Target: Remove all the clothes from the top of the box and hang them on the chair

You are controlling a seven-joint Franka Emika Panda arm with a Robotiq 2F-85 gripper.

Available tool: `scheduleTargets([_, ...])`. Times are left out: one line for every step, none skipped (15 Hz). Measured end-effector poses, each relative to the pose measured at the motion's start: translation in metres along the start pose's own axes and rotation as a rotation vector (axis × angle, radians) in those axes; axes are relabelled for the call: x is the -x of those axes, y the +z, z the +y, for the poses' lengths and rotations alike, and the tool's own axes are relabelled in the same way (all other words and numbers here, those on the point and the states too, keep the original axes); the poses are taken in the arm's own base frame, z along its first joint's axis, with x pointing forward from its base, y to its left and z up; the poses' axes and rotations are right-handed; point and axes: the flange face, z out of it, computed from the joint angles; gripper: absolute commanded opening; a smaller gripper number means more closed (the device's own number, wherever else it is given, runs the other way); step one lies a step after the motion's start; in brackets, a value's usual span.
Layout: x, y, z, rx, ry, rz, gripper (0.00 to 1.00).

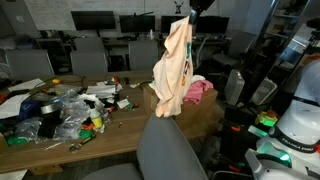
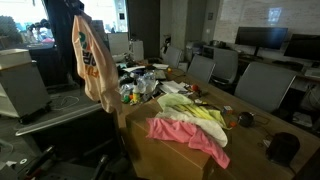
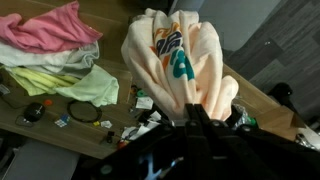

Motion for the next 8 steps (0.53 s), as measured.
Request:
scheduleTargets([0.009,0.003,0.001,0.007,-0.004,-0.014,0.01])
scheduleTargets([0.017,0.007,0.002,0.015,-0.006,-0.027,0.01])
scheduleTargets([0.024,0.010,0.004,0.020,-0.006,-0.038,0.01])
scheduleTargets([0.031,0.014,0.006,0.024,-0.004,-0.051,0.01])
scheduleTargets([0.037,0.018,0.009,0.026,0.002,-0.065,0.01])
scheduleTargets([0.043,0.022,0.013,0.030,0.011,-0.076,0.01])
scheduleTargets([0.048,0.026,0.017,0.032,0.024,-0.089,0.01])
scheduleTargets([0.053,0.029,0.022,0.033,0.036,-0.099,0.01])
